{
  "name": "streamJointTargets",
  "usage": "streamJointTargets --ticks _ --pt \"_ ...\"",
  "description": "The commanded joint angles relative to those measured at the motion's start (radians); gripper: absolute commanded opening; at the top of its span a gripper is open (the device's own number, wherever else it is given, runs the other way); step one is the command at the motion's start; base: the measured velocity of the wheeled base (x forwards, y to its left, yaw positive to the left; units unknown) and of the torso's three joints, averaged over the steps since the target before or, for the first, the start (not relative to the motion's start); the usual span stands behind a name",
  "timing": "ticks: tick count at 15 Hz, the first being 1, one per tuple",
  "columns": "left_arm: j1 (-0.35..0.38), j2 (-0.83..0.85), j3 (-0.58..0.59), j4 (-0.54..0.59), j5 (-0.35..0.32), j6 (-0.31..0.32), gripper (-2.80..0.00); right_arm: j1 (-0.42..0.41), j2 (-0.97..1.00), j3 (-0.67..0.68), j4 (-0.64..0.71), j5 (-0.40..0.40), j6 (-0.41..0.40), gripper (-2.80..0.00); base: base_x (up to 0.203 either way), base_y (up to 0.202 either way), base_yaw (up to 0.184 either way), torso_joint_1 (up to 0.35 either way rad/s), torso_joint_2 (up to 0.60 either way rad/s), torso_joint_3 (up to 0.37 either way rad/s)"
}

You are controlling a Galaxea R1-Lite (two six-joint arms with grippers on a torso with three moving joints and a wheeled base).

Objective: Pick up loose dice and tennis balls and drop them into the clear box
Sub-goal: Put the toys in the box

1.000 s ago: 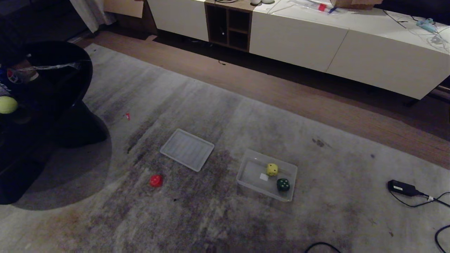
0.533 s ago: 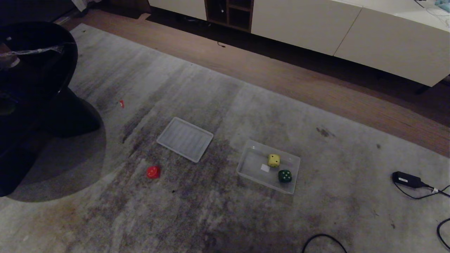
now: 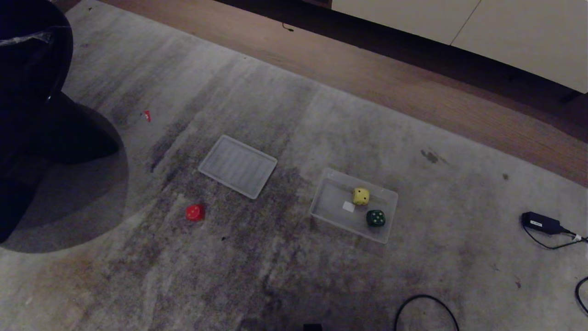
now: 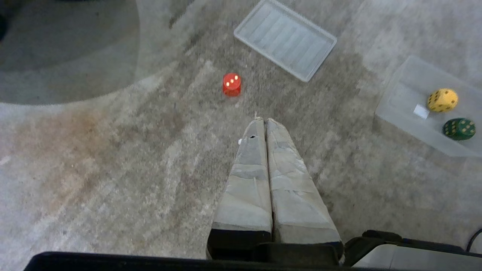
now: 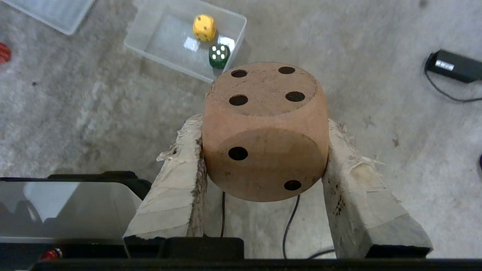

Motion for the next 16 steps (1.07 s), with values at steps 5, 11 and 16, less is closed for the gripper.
streamJointTargets --ticks 5,11,16 --pt "0.000 0.002 0.002 0.000 0.001 -0.001 -2.80 0.000 0.001 0.000 0.001 0.001 0.000 -2.80 0.000 0.000 0.000 0.003 0.00 -0.200" --pt "0.000 0.002 0.002 0.000 0.001 0.005 -2.80 0.000 0.001 0.000 0.001 0.001 0.000 -2.80 0.000 0.000 0.000 0.002 0.00 -0.199" --pt "0.000 0.002 0.002 0.002 -0.001 0.005 -2.80 0.000 0.001 0.000 0.001 0.001 0.000 -2.80 0.000 0.000 0.000 0.003 0.00 -0.195"
